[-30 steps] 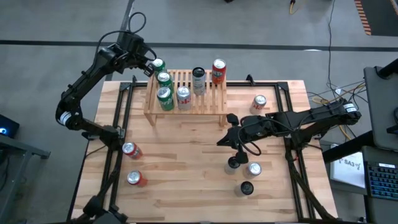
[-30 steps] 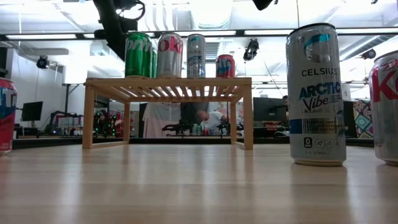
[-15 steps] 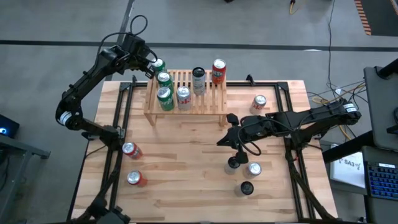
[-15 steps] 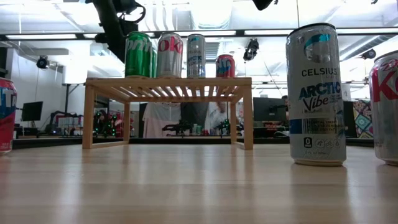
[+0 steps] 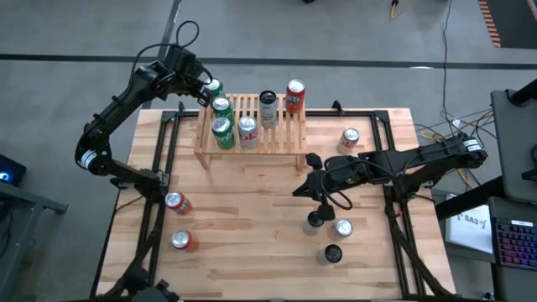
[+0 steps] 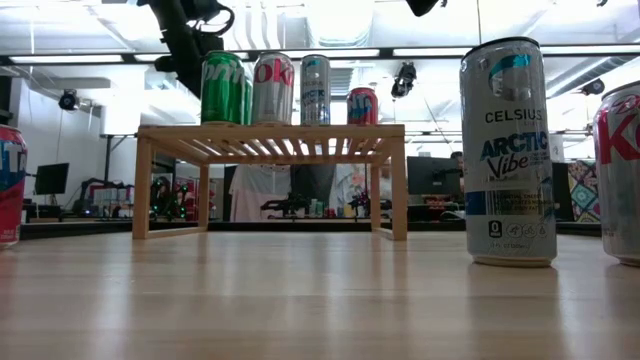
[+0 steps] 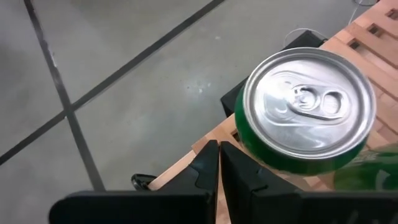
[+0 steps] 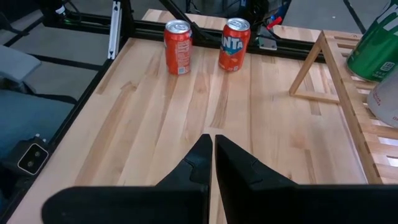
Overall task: Place canned beverage on shelf
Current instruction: Put the green soda can on the shelf
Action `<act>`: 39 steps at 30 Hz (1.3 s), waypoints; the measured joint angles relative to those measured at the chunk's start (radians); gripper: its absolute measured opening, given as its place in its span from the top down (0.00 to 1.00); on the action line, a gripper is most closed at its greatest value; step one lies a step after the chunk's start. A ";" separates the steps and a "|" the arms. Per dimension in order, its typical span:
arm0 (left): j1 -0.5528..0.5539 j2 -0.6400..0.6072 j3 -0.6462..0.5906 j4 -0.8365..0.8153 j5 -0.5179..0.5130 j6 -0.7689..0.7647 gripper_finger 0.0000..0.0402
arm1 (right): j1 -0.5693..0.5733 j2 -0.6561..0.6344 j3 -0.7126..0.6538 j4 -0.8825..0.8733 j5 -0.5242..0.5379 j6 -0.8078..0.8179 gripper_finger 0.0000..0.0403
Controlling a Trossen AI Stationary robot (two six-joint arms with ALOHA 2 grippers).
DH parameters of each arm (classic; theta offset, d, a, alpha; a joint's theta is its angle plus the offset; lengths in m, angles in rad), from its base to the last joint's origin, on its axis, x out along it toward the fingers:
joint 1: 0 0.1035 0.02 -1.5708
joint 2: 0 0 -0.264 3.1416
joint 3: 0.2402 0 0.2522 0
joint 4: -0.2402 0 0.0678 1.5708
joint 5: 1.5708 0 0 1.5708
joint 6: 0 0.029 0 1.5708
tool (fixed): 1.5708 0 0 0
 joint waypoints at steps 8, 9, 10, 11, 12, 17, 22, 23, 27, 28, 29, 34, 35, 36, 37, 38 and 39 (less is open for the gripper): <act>-0.003 0.000 0.000 0.006 0.026 0.000 1.00 | 0.000 0.000 0.000 0.000 0.000 0.000 0.98; -0.003 0.000 0.000 0.006 0.037 0.000 1.00 | 0.000 0.000 0.000 0.000 0.000 0.000 0.98; -0.003 0.000 0.000 0.006 0.045 0.000 1.00 | 0.000 0.000 0.000 0.000 0.000 0.000 0.98; -0.003 0.000 0.000 0.007 0.047 0.000 1.00 | 0.000 0.000 0.000 0.000 0.000 0.000 0.98; -0.004 0.000 0.000 0.008 0.051 0.000 1.00 | 0.000 0.000 0.000 0.000 0.000 0.000 0.98; -0.004 0.000 0.000 0.021 0.071 0.000 1.00 | 0.000 0.000 0.000 0.000 0.000 0.000 0.98; -0.004 0.000 0.000 0.033 0.074 0.000 1.00 | 0.000 0.000 0.000 0.000 0.000 0.000 0.98; -0.004 0.000 0.000 0.033 0.079 -0.001 1.00 | 0.000 0.000 0.000 0.000 0.000 0.000 0.98; -0.004 0.000 0.000 0.038 0.115 -0.003 1.00 | 0.000 0.000 0.000 0.000 0.000 0.000 0.98; -0.004 0.000 0.000 0.037 0.117 -0.003 1.00 | 0.000 0.000 0.000 0.000 0.000 0.000 0.98; -0.005 0.000 0.000 0.037 0.114 -0.006 1.00 | 0.000 0.000 0.000 0.000 0.000 0.000 0.98; -0.005 0.000 -0.001 0.036 0.065 -0.007 1.00 | 0.000 0.000 0.000 0.000 0.000 -0.001 0.98; -0.005 0.000 -0.002 0.035 0.065 -0.006 1.00 | 0.000 0.000 0.000 0.000 0.000 0.000 0.98; -0.005 -0.001 -0.004 0.036 0.065 -0.006 1.00 | 0.000 0.000 0.000 0.000 0.000 0.000 0.98; -0.005 -0.001 -0.006 0.034 0.065 -0.005 1.00 | 0.000 0.000 0.000 0.000 0.000 0.000 0.98; -0.005 -0.001 -0.009 0.031 0.065 -0.005 1.00 | 0.000 0.000 0.000 0.000 0.000 0.000 0.98; -0.005 -0.001 -0.013 0.030 0.065 -0.005 1.00 | 0.000 0.000 0.000 0.000 0.000 -0.001 0.98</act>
